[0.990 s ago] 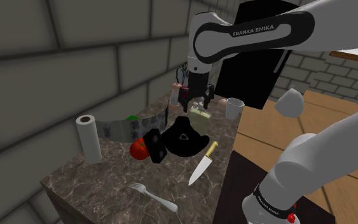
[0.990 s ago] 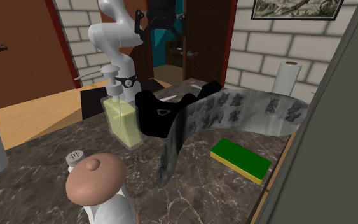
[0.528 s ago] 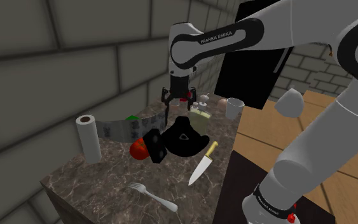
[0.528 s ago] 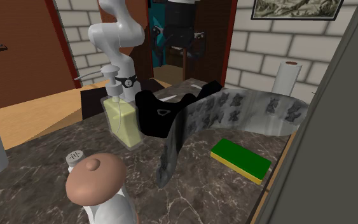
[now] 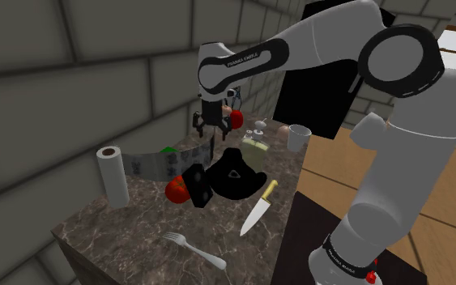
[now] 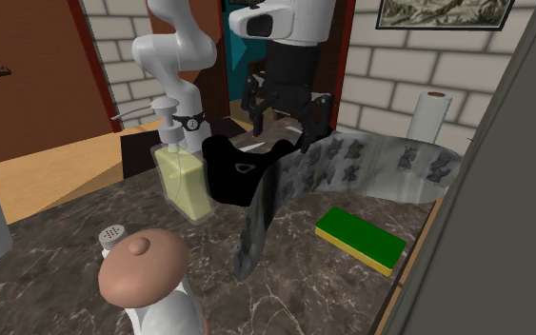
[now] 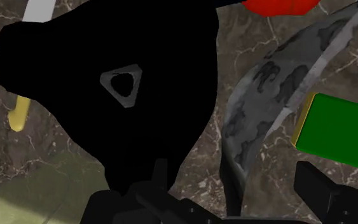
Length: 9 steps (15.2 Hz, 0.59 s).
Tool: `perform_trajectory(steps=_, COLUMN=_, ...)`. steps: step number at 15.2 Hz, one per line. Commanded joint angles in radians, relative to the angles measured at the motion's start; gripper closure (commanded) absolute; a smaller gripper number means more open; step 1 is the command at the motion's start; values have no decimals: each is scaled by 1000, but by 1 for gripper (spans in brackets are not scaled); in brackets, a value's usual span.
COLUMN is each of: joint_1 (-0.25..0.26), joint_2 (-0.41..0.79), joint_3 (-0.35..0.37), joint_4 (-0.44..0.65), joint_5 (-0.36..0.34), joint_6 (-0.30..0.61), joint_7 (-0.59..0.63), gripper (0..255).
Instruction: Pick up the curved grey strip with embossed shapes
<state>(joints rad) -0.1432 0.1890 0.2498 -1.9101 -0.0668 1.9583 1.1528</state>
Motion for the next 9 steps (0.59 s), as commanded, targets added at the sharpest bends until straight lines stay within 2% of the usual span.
perform_trajectory(steps=1, joint_1=1, joint_2=68, joint_3=-15, joint_4=77, joint_5=-18, joint_6=-11, joint_7=65, gripper=0)
perform_trajectory(steps=9, joint_1=5, joint_2=111, joint_3=-20, joint_4=30, joint_5=-32, joint_6=78, joint_7=75, gripper=0)
